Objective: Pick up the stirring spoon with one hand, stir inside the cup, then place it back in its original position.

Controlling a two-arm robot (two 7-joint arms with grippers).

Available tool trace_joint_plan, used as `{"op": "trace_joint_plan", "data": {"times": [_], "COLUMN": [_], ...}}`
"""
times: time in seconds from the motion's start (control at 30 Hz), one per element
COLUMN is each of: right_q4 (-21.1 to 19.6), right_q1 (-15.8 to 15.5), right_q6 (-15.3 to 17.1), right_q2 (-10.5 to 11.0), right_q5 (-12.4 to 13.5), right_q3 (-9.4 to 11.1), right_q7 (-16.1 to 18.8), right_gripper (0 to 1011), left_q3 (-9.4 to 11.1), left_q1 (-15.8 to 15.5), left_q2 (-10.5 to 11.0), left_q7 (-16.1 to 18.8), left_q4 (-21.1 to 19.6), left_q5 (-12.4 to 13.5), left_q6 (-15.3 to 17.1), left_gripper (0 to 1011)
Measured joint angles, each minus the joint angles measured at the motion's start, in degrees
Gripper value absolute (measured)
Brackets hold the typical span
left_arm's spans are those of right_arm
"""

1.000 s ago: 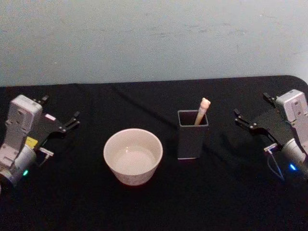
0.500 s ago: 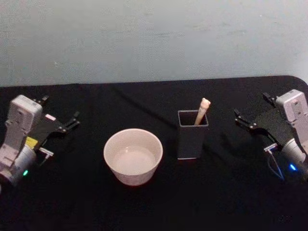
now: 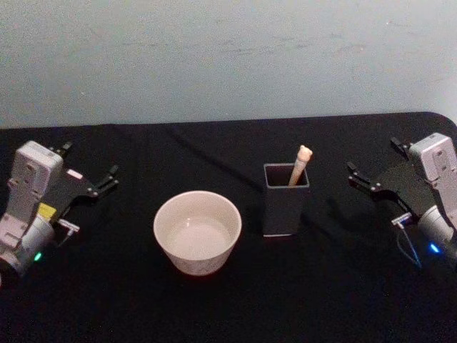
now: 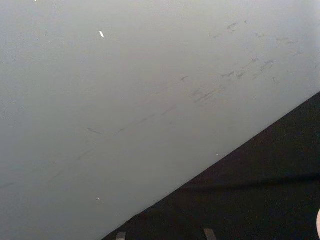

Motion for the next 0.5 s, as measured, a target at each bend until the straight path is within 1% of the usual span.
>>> {"op": "trace_joint_plan", "data": {"times": [0.5], "right_q4": [0.0], "right_q1": [0.0], "right_q6": [0.0], "right_q2": [0.0], "right_q5": [0.0], "right_q3": [0.0], "right_q7": [0.0], "right_gripper": [1002], "left_q3": [0.0], "left_q1": [0.0], "left_q2": [0.0], "left_q7": [0.0], "left_q4": [0.0], "left_q5": [0.0], "left_q6": [0.0], "left_gripper": [1001]}}
